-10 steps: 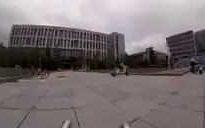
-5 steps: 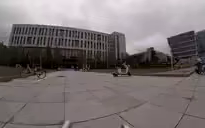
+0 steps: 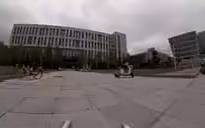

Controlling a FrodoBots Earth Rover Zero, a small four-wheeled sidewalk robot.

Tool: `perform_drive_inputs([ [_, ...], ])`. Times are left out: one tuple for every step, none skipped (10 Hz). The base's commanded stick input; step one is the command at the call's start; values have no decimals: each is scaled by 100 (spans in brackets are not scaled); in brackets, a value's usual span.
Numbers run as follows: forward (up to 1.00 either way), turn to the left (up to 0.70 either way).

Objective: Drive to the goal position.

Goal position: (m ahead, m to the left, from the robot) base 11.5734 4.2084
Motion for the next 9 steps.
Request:
perform_drive_inputs([
  [100, 1],
  [100, 10],
  [100, 27],
  [100, 40],
  [100, 40],
  [100, 36],
  [100, 12],
  [100, 0],
  [100, 0],
])
